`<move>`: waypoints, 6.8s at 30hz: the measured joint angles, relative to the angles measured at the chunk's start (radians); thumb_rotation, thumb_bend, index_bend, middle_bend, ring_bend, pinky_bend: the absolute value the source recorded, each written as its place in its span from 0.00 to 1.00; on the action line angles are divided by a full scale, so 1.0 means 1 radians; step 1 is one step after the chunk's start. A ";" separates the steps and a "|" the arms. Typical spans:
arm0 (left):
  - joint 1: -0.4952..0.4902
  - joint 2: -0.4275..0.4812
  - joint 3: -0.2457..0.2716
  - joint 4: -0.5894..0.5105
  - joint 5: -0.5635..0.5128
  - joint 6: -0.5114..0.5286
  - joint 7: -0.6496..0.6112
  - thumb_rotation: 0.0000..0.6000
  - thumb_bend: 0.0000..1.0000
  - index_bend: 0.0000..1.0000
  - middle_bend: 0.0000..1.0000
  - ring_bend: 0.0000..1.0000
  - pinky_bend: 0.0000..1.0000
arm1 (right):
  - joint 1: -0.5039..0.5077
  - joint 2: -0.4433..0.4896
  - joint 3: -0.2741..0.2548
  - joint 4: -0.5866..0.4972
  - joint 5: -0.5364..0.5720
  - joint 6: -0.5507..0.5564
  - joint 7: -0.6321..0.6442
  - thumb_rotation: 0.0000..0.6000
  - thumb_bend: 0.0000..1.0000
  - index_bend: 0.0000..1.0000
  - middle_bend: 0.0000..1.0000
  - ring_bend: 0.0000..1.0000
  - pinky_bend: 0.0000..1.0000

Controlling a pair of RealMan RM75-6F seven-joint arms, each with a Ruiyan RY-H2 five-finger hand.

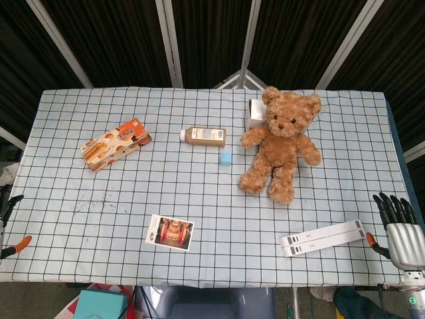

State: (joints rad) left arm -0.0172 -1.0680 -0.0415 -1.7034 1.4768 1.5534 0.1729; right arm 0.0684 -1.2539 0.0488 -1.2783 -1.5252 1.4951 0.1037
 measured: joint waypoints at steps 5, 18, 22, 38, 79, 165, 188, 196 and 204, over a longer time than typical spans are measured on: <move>0.006 0.002 0.001 0.000 0.005 0.012 -0.006 1.00 0.24 0.17 0.00 0.00 0.03 | 0.001 -0.001 -0.001 0.001 0.003 -0.007 -0.002 1.00 0.32 0.00 0.08 0.01 0.00; 0.004 0.002 0.001 0.000 -0.004 -0.001 -0.007 1.00 0.24 0.17 0.00 0.00 0.03 | -0.002 0.005 0.001 -0.013 0.013 -0.012 0.041 1.00 0.32 0.00 0.08 0.01 0.00; 0.003 0.000 0.003 -0.005 -0.003 -0.004 0.002 1.00 0.24 0.17 0.00 0.00 0.03 | -0.002 0.005 0.005 -0.033 0.017 -0.015 0.104 1.00 0.32 0.00 0.08 0.04 0.00; -0.009 -0.020 -0.006 -0.007 -0.038 -0.030 0.053 1.00 0.24 0.17 0.00 0.00 0.03 | 0.162 0.122 0.094 -0.295 0.169 -0.349 0.667 1.00 0.32 0.00 0.08 0.04 0.00; -0.027 -0.020 -0.034 0.000 -0.115 -0.061 0.069 1.00 0.24 0.17 0.00 0.00 0.03 | 0.560 -0.163 0.320 -0.037 0.918 -0.635 0.125 1.00 0.32 0.19 0.33 0.24 0.00; -0.046 -0.039 -0.034 -0.006 -0.153 -0.076 0.121 1.00 0.24 0.17 0.00 0.00 0.03 | 0.637 -0.300 0.406 0.104 1.003 -0.577 -0.175 1.00 0.54 0.49 0.50 0.43 0.00; -0.047 -0.043 -0.032 -0.005 -0.152 -0.074 0.131 1.00 0.24 0.17 0.00 0.00 0.03 | 0.660 -0.372 0.421 0.252 0.955 -0.640 -0.121 1.00 0.55 0.50 0.50 0.43 0.00; -0.047 -0.045 -0.033 -0.005 -0.156 -0.072 0.135 1.00 0.24 0.17 0.00 0.00 0.03 | 0.684 -0.410 0.427 0.328 0.899 -0.644 -0.096 1.00 0.55 0.50 0.50 0.43 0.00; -0.046 -0.044 -0.031 -0.005 -0.153 -0.070 0.135 1.00 0.24 0.17 0.00 0.00 0.03 | 0.681 -0.450 0.408 0.403 0.912 -0.684 -0.115 1.00 0.55 0.50 0.50 0.43 0.00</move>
State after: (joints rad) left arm -0.0636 -1.1121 -0.0726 -1.7086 1.3237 1.4835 0.3075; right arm 0.7490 -1.7041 0.4573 -0.8750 -0.6129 0.8116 -0.0110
